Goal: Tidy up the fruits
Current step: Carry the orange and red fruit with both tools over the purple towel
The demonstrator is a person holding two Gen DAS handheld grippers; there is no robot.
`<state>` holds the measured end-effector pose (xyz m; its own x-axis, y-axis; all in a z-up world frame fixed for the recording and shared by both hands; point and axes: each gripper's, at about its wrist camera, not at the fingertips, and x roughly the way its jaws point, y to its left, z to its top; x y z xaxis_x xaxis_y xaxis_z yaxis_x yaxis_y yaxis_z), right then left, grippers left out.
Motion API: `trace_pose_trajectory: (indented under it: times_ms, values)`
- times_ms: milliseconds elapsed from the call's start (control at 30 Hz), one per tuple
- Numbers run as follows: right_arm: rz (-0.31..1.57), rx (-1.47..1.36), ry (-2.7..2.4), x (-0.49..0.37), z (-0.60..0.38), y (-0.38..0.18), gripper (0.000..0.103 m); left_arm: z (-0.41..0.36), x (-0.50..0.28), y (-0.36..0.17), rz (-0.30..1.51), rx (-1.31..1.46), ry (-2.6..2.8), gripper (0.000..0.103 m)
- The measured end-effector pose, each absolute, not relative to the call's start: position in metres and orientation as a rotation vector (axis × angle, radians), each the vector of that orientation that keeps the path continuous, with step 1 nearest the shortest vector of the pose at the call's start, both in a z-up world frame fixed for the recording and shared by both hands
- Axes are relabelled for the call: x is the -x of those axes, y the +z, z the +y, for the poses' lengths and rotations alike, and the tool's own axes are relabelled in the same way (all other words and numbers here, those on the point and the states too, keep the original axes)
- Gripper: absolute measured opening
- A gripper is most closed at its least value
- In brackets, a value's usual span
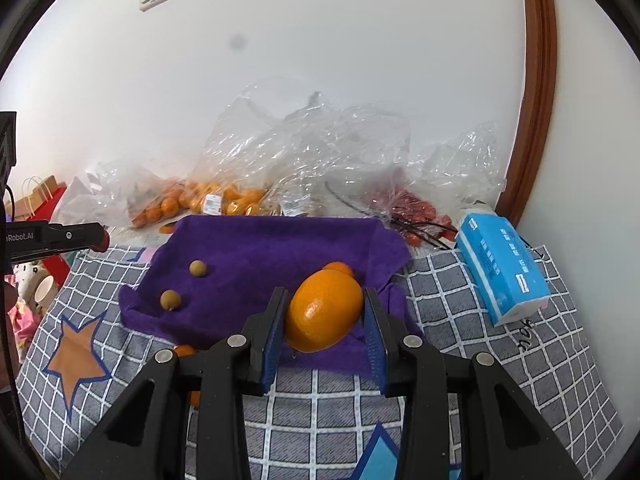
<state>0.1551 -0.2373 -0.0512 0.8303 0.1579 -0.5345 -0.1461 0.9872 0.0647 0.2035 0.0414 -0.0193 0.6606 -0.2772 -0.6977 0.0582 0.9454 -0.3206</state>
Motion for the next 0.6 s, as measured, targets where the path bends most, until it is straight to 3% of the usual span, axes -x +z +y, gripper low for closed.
trace_pose_trajectory:
  times_ms: [600]
  values:
    - [0.581,-0.036,0.145,-0.208,-0.247,-0.063,0.037,0.042,-0.248,-0.042,0.874,0.267,-0.169,0.023]
